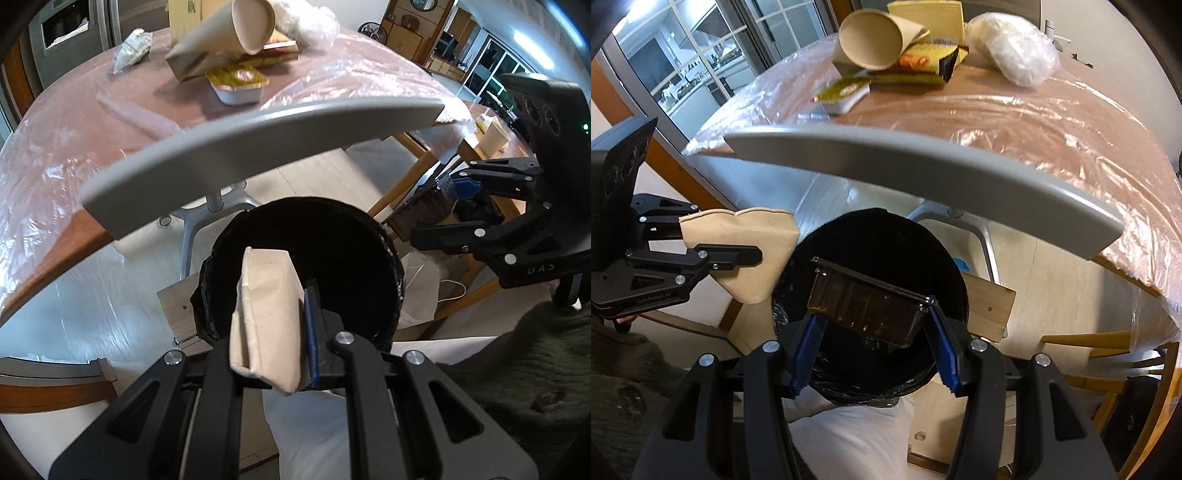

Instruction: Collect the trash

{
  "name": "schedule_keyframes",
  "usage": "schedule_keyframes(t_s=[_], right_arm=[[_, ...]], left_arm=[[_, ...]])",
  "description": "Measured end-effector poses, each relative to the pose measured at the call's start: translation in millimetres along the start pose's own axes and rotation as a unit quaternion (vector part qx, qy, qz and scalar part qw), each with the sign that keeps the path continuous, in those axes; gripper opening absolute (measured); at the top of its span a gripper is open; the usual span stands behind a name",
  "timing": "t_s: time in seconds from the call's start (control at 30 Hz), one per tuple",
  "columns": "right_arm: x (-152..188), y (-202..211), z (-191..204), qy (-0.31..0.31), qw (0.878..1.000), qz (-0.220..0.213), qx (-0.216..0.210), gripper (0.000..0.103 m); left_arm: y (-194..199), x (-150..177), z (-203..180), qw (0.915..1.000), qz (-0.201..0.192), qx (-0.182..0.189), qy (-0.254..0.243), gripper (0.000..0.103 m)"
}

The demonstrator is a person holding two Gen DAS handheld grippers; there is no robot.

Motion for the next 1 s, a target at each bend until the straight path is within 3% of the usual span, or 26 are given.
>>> schedule_keyframes(t_s=[1.0], right_arm=[[5,-76,-1,0.032,0.997,0.064,0.013,0.053]], left_arm=[[-76,4,-4,0.9976,0.054,-0.019,-0.038,0.013]])
Point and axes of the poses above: each gripper's, at about its wrist camera, not at the fingertips, and y roughly against the way its jaws point, z to its left, x to its underside, the point moved 3 cm from there along -y, roughly the way its jaws point, and after that the axes turned 5 degrees about y, right-handed, at the moved point
